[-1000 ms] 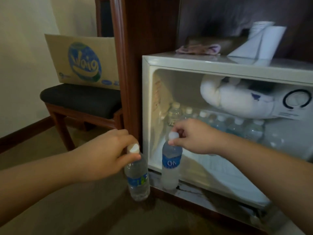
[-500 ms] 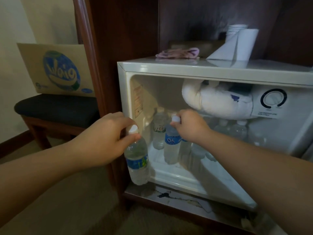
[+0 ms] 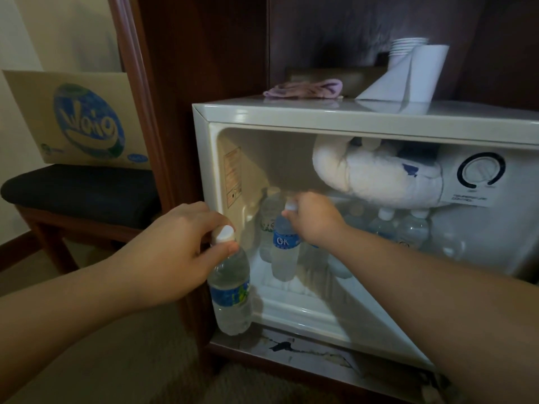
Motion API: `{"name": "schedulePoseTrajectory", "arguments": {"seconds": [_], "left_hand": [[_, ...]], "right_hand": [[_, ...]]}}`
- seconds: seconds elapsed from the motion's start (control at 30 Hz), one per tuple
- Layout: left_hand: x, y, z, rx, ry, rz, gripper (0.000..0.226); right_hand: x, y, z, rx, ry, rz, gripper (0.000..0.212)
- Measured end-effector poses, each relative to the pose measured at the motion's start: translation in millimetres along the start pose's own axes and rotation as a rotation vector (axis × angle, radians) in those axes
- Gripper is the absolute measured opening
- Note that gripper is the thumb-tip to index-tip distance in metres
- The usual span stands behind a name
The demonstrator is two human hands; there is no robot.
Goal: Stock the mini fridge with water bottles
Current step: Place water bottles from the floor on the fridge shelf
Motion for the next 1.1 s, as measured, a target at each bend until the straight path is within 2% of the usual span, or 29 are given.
{"name": "schedulePoseTrajectory", "arguments": {"seconds": [0.13,0.5,0.67,0.8,0.93,1.03,1.1], "left_hand": [[0,-2,-3,0.012,0.010,-0.008,0.042],[-19,4,-12,-0.002,0.007,-0.016,0.033],[-37,4,-20,-0.024,0.023,0.028,0.021],[-48,0,-24,-0.046,0.050,0.083,0.022],[-58,-5,-28,-0.054,0.048,0.127,0.017],[-66,-5,-30,-0.077,0.065,0.135,0.015],[-72,-2,-32,-0.093,0.081,0.134,0.017]], "right_hand": [[-3,7,-5,0.034,0.004,0.007,0.024],[-8,19,-16,0.035,0.064,0.019,0.030],[-10,19,-16,0.035,0.061,0.010,0.030],[-8,23,-11,-0.016,0.046,-0.032,0.031],[10,23,-1,-0.085,0.155,0.047,0.042],[44,21,13,-0.149,0.348,0.133,0.021],[68,31,-2,-0.150,0.351,0.093,0.023]]}}
Point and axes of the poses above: each hand's wrist, its own x-axis away from the middle knuckle, its own z-axis out of the back of the hand, y = z × x, the point moved 9 cm from there along -x, towards the middle knuckle, and after that the axes turned 4 degrees about y, right-handed, at the moved point
